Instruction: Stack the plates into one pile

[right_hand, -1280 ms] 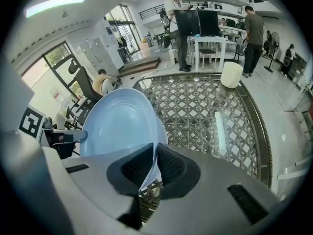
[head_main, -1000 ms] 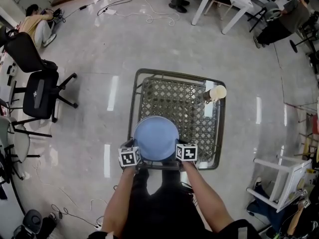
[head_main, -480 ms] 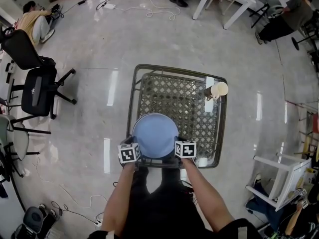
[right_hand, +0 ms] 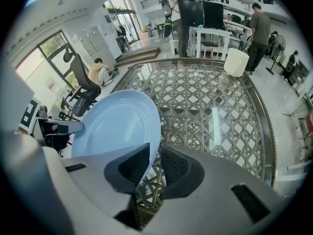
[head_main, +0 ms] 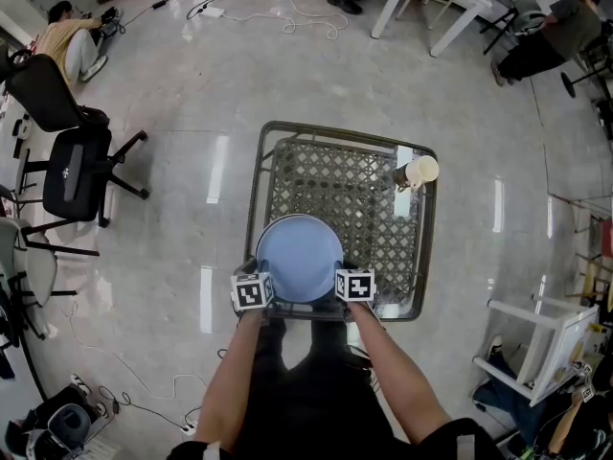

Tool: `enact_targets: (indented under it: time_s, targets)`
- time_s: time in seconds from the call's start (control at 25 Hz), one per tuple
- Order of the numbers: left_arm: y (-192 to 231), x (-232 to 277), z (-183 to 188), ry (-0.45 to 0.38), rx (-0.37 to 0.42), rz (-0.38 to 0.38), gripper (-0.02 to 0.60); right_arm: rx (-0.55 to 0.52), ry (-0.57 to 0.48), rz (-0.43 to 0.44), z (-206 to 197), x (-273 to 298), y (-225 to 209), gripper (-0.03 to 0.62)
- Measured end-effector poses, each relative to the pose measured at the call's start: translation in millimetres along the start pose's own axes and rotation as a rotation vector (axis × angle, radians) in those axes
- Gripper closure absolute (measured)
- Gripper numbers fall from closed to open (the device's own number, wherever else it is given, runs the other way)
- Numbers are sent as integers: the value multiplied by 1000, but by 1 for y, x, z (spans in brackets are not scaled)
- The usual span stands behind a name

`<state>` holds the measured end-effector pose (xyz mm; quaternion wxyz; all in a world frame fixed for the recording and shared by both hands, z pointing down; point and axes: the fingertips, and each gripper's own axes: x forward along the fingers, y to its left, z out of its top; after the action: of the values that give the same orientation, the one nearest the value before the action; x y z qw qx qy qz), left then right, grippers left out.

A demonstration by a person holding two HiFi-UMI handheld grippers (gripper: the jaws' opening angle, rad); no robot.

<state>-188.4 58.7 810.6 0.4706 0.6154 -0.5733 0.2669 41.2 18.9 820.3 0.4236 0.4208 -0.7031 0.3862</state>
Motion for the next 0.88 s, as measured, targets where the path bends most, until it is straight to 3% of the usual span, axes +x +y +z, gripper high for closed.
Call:
enact_targets:
  time_s: [0.16,0.44,0.6,0.88]
  targets:
    - [6,-4,1,-10,-4,8,466,-1,-34,-13,6,-3,1,509]
    - [8,-22,8,-49,11,16,466,-30,-113,-11,24,-29,12,504]
    - [-2,-42,28,-118,22,4,469,-43,-185,3,41,-57,19,505]
    - [-28,-103,74,-297,79,-40,544,-39,-357,26,70,-122,36,559]
